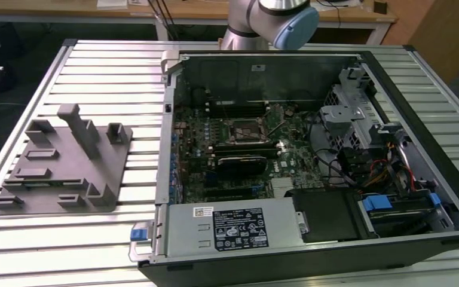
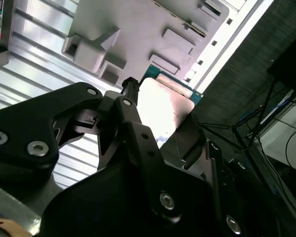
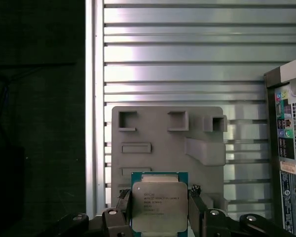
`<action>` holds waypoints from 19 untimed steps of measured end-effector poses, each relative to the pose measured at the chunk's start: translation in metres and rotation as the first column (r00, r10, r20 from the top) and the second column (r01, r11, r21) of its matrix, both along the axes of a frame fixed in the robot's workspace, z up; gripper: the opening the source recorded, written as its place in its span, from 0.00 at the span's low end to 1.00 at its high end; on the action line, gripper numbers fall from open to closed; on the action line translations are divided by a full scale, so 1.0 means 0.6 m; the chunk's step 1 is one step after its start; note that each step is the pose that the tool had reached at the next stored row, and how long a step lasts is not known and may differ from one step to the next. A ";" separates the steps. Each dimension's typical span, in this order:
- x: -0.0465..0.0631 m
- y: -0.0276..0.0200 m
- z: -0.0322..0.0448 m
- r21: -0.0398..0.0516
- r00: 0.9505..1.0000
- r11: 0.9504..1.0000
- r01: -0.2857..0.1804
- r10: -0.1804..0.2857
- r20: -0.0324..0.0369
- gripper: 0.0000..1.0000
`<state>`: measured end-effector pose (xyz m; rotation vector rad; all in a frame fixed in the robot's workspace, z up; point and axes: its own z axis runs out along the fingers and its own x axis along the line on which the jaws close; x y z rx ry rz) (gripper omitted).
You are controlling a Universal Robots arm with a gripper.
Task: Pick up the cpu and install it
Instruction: 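Pick up the cpu and move it towards the insertion slot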
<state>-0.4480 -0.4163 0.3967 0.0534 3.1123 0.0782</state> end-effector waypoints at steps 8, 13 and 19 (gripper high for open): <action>0.036 0.0002 0.000 0.000 1.000 1.000 0.000 0.000 0.000 0.54; 0.059 0.0003 0.000 0.000 1.000 1.000 0.000 0.000 0.000 0.54; 0.085 0.0004 0.000 0.000 1.000 1.000 0.000 0.000 0.000 0.54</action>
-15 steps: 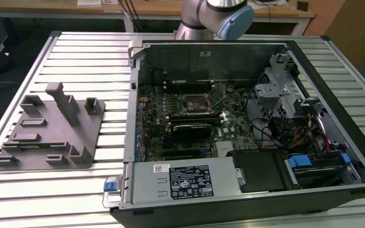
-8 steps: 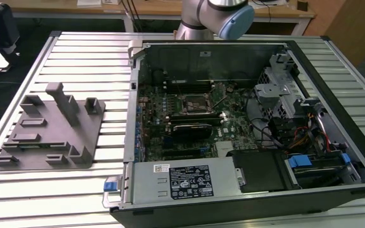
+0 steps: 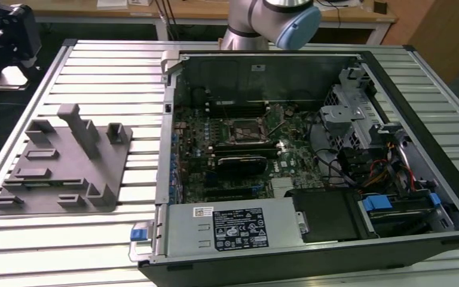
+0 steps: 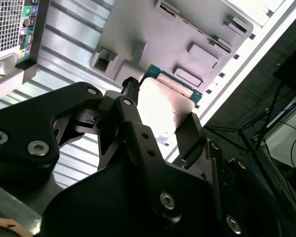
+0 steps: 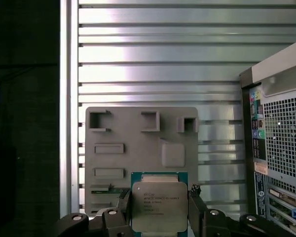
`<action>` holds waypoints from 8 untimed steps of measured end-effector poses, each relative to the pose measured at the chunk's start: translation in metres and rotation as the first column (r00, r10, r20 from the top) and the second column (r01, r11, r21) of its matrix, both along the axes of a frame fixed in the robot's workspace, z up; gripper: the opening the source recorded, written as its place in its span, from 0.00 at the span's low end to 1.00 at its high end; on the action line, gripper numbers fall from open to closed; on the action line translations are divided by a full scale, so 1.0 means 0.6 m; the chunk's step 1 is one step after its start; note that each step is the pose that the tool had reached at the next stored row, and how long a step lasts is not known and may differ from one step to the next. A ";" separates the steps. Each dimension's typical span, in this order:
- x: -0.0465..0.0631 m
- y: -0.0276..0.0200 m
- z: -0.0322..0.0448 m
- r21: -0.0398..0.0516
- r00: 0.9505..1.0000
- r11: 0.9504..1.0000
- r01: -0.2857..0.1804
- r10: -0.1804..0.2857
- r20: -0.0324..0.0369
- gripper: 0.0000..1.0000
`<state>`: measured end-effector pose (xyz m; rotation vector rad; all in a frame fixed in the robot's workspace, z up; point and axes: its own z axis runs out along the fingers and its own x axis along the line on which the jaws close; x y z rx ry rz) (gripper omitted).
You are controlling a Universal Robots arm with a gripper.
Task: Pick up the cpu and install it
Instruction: 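Pick up the cpu and move it towards the insertion slot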
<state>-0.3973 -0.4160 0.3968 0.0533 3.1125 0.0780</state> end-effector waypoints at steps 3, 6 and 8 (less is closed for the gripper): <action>0.012 0.0001 0.000 0.000 1.000 1.000 0.000 0.000 0.000 0.54; 0.025 0.0000 0.000 0.000 1.000 1.000 0.000 0.000 0.000 0.54; 0.033 0.0001 0.000 0.000 1.000 1.000 0.000 0.000 0.000 0.54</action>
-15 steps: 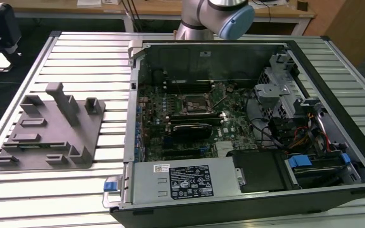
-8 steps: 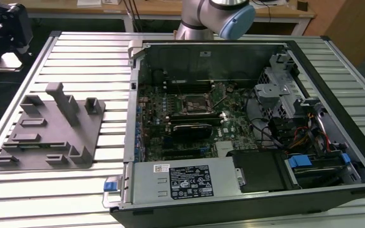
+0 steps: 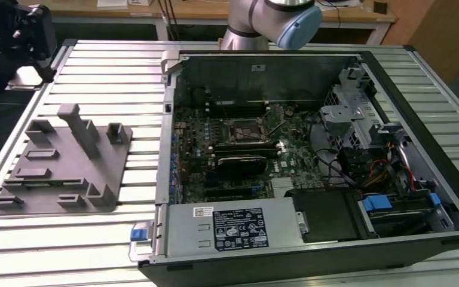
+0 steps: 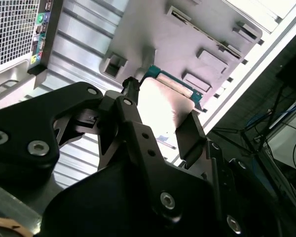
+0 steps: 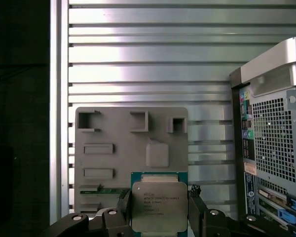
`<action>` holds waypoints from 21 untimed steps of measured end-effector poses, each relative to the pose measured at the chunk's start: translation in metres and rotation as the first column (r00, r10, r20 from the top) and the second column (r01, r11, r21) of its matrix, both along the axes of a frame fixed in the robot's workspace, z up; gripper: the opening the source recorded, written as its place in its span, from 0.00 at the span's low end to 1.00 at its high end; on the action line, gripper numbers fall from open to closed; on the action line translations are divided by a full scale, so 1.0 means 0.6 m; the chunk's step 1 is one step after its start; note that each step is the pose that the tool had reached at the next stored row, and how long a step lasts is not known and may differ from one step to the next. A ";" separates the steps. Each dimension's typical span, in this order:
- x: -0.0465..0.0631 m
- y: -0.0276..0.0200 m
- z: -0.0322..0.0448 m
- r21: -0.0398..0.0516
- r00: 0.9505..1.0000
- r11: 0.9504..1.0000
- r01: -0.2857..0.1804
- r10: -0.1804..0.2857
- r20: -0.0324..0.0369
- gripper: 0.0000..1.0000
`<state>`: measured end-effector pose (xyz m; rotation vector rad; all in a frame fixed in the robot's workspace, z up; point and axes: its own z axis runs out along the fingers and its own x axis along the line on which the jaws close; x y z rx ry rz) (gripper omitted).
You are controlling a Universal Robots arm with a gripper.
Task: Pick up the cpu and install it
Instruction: 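Pick up the cpu and move it towards the insertion slot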
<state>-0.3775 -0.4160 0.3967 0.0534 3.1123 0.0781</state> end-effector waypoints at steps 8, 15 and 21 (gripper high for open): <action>0.031 0.0000 0.000 0.000 1.000 1.000 0.000 0.000 0.000 0.54; 0.054 0.0000 0.000 0.000 1.000 1.000 0.000 0.000 0.000 0.54; 0.076 0.0001 0.000 0.000 1.000 1.000 0.000 0.000 0.000 0.54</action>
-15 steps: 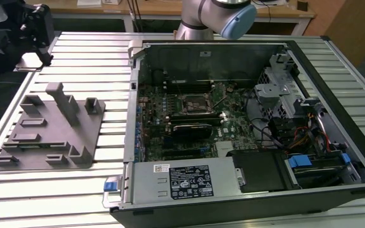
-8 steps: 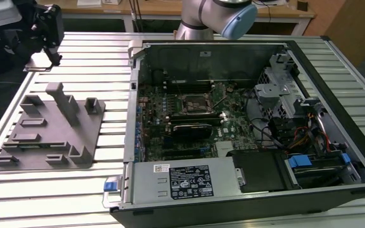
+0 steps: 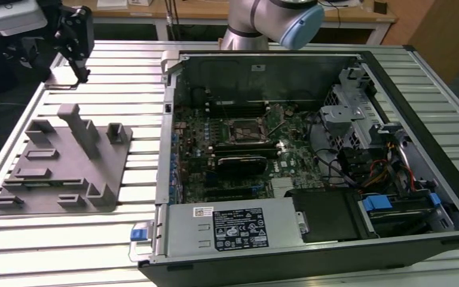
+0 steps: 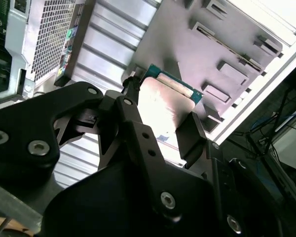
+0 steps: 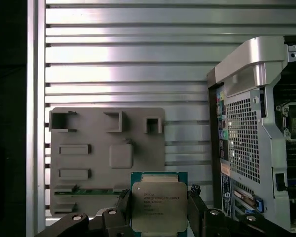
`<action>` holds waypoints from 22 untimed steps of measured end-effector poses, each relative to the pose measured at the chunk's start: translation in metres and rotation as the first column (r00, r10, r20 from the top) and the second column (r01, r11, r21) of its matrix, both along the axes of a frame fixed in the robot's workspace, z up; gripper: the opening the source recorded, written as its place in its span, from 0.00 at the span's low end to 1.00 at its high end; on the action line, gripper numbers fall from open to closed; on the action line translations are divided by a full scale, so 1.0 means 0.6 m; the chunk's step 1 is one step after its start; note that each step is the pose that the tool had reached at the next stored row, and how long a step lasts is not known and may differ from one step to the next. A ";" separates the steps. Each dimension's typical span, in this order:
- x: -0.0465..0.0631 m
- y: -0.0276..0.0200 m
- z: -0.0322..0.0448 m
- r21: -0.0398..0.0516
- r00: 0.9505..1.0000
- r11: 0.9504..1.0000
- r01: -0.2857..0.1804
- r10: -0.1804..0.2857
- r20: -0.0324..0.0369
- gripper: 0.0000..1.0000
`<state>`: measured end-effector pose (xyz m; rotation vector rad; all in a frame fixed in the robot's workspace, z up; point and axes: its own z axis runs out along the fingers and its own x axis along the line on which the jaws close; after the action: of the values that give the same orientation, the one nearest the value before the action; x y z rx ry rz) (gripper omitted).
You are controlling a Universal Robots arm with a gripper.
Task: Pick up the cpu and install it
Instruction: 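Pick up the cpu and move it towards the insertion slot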
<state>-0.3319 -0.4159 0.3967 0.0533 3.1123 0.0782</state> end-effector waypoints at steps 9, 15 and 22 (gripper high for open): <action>0.042 0.0001 0.000 0.000 1.000 1.000 0.000 0.000 0.000 0.54; 0.081 0.0006 0.000 0.000 1.000 1.000 0.000 0.000 0.000 0.54; 0.128 0.0016 0.000 0.000 1.000 1.000 0.000 0.000 0.000 0.54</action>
<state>-0.2549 -0.4149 0.3967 0.0532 3.1124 0.0782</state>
